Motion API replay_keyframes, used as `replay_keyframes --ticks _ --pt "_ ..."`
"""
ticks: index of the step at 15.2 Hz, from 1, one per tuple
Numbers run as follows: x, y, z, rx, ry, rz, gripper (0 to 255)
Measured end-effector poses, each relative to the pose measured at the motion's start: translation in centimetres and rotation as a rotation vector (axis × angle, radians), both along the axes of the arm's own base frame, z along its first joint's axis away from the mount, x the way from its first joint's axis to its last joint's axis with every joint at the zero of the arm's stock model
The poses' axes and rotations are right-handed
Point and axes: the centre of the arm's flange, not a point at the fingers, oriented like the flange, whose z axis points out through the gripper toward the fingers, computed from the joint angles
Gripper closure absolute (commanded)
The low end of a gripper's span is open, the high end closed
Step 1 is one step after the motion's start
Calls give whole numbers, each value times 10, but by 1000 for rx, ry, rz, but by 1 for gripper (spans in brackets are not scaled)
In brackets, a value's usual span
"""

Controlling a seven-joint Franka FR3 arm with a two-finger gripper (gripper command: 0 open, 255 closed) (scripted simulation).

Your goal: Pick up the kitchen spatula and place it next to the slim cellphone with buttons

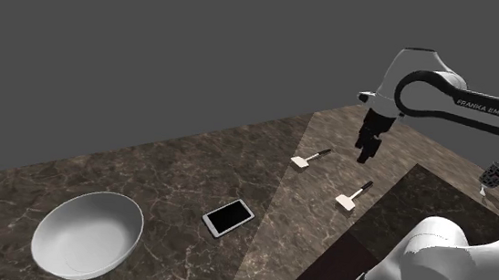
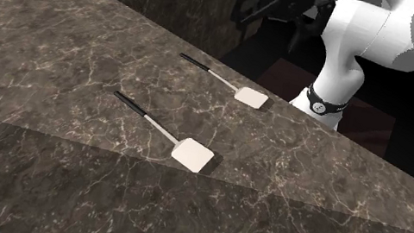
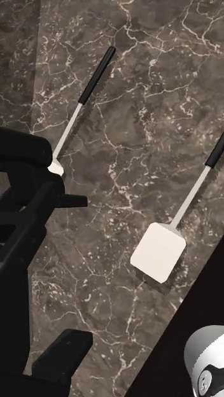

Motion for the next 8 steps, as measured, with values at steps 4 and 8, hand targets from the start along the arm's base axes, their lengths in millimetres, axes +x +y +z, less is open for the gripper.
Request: replay_keyframes --ticks 4,8 --pt "22 -35 -27 10 0 199 0" --pt "50 -70 -53 21 0 398 0"
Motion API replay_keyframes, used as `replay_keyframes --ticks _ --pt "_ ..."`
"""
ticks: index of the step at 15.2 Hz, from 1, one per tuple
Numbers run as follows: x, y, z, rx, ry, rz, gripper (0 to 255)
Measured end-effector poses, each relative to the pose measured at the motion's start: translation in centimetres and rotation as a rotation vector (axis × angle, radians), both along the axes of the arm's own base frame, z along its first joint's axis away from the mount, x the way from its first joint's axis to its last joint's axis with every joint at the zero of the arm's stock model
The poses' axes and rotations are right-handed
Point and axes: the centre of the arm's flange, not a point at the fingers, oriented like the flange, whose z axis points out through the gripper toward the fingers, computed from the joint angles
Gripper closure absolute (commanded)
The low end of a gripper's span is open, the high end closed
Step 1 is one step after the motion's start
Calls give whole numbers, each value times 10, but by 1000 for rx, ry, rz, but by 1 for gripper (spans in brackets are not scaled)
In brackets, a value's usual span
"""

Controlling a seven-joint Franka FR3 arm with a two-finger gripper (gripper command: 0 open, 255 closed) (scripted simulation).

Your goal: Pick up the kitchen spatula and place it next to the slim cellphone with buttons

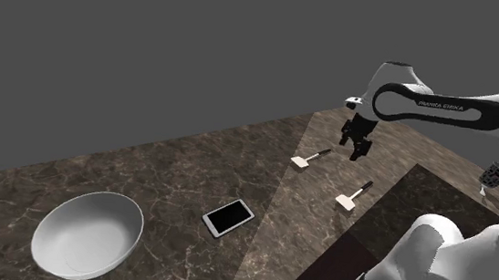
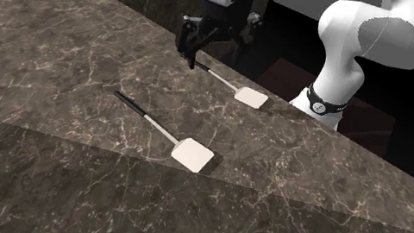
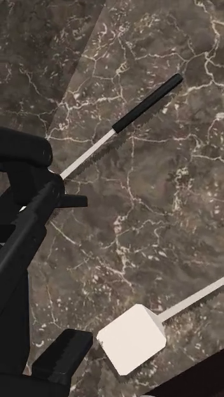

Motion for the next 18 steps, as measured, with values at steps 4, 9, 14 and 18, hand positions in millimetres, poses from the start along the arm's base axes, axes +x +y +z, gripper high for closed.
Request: replay_keyframes --ticks 4,9,14,18 --pt "38 -26 -30 10 0 198 0" --pt "85 -46 -65 23 1 446 0" --pt "111 -51 -95 28 0 584 0" --pt "113 -51 -117 28 0 591 0"
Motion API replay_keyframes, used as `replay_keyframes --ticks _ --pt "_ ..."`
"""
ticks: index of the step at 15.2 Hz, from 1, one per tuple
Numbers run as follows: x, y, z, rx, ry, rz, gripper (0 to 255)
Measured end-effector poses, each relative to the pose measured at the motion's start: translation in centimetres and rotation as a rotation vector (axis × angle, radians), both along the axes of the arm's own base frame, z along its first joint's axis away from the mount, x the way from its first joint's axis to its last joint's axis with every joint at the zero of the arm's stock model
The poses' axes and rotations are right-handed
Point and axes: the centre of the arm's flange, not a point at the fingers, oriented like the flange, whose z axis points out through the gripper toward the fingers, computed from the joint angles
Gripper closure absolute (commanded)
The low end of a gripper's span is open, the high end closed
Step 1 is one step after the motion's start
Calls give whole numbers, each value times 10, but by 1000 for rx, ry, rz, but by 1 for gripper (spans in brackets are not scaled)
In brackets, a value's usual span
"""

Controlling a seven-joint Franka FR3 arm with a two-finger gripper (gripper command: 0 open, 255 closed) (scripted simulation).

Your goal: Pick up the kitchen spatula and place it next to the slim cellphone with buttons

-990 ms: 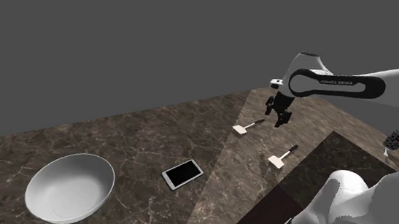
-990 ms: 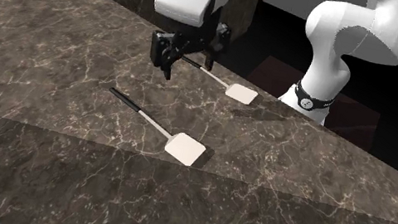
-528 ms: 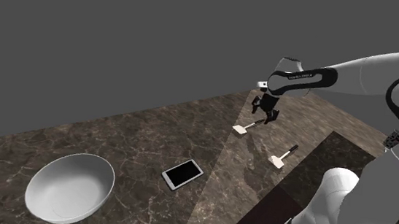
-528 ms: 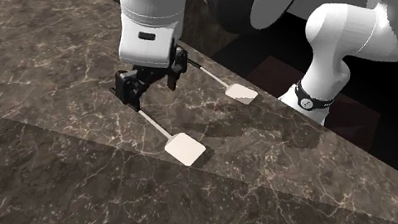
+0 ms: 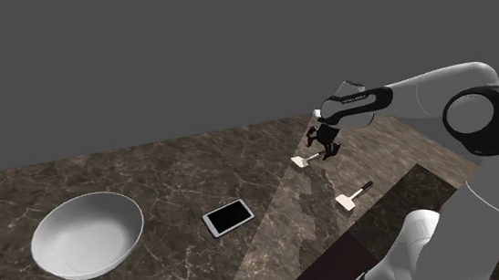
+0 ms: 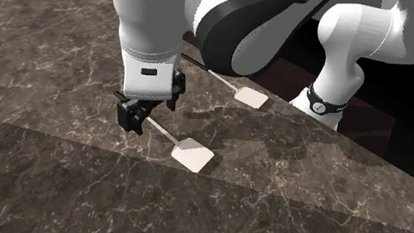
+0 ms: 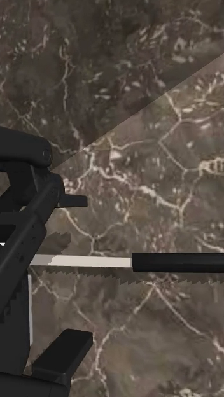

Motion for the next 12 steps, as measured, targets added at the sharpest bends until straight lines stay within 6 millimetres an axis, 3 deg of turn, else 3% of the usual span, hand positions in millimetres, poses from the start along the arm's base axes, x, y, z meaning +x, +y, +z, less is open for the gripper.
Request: replay_keyframes --ticks 7,8,12 --pt "0 -1 -8 0 -1 0 0" --pt "0 -1 -8 0 -1 0 255" --pt "0 -1 -8 0 -1 0 255"
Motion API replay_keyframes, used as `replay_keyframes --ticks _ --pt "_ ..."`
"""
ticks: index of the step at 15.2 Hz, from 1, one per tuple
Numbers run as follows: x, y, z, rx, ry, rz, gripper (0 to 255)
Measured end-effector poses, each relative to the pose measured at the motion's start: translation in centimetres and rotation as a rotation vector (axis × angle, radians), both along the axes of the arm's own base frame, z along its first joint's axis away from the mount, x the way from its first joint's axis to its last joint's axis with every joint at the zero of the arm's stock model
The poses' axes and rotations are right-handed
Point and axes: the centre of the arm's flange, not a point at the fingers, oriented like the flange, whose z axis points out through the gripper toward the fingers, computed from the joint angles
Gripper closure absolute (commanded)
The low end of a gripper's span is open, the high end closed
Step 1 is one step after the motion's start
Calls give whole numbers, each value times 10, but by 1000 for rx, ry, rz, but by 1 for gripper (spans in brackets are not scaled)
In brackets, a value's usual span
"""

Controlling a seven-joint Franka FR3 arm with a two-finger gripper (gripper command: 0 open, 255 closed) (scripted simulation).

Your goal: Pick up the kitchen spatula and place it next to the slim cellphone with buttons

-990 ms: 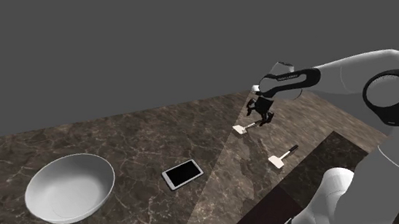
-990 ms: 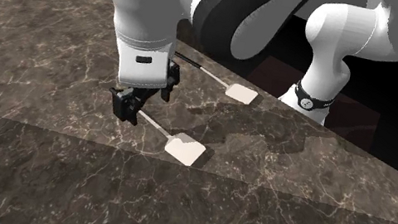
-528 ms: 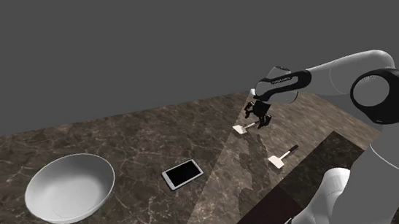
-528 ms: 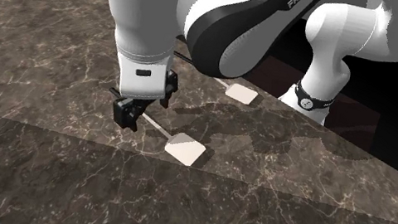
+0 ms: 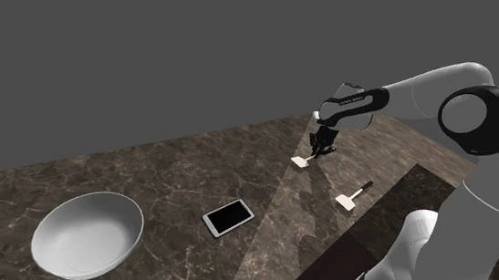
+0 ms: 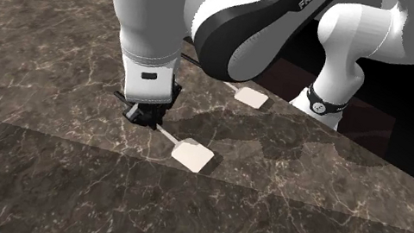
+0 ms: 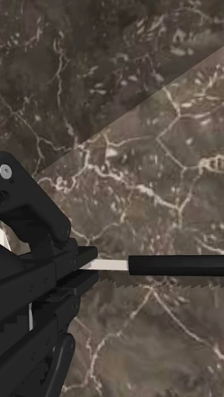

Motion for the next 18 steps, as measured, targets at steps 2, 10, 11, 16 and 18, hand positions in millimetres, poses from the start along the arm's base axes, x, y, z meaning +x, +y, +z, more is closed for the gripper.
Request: replay_keyframes --ticks 2,10,11,16,18 --pt "0 0 0 0 0 0 255" --pt "-1 1 15 0 0 0 255" --pt "0 0 20 0 0 0 255" --pt "0 0 48 0 -1 0 255" --pt "0 0 58 0 0 0 255"
